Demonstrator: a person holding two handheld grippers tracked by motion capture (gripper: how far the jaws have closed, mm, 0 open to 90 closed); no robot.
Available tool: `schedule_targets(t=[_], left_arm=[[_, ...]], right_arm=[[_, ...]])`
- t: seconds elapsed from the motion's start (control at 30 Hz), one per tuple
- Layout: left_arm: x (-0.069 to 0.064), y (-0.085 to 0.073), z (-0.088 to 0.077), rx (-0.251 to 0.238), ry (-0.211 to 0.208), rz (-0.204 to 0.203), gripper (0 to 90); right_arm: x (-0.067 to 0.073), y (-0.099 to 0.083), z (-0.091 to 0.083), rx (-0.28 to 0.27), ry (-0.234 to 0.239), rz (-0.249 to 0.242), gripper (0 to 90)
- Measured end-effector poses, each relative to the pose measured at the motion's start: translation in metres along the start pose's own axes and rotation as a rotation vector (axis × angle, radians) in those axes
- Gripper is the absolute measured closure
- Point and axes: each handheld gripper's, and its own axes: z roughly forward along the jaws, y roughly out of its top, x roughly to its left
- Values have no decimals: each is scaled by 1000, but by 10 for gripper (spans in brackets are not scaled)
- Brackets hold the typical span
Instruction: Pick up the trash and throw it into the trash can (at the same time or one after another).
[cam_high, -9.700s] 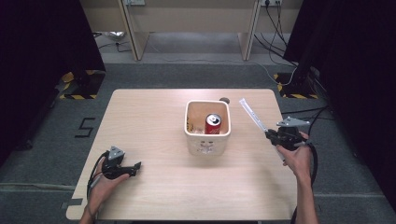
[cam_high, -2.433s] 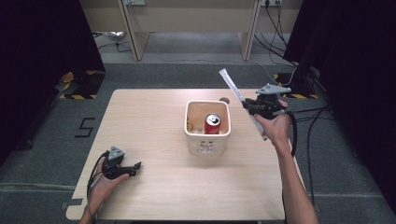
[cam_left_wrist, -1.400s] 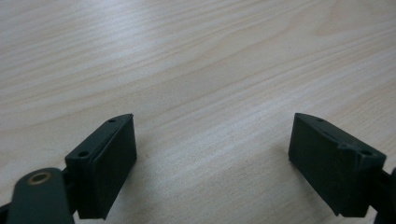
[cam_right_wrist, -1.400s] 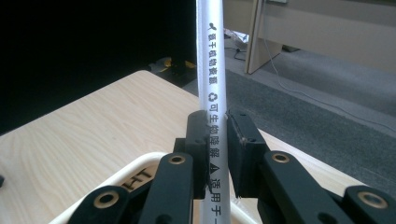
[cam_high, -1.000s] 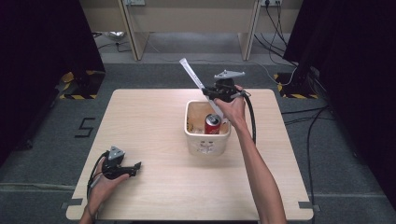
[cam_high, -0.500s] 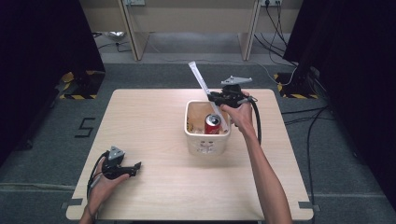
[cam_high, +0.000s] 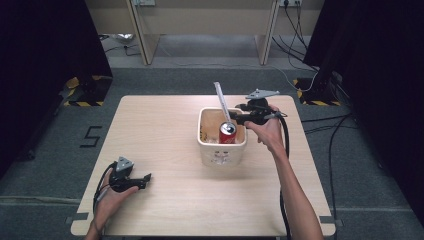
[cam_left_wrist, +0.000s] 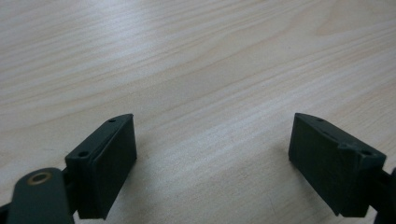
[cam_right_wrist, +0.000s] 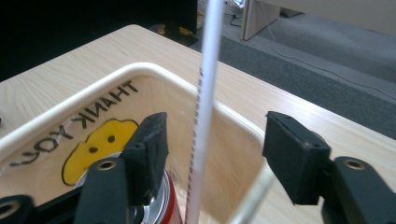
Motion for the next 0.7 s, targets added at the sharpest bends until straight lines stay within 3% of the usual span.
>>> schedule_targets(t=[0.4, 0.7], left_arm=[[0, 0, 0, -2, 1, 0, 146], [0, 0, 0, -2, 0, -1, 146]], right_arm=[[-13, -21, -34, -4, -51, 34, 283], [-24, -54, -61, 30, -154, 55, 251]])
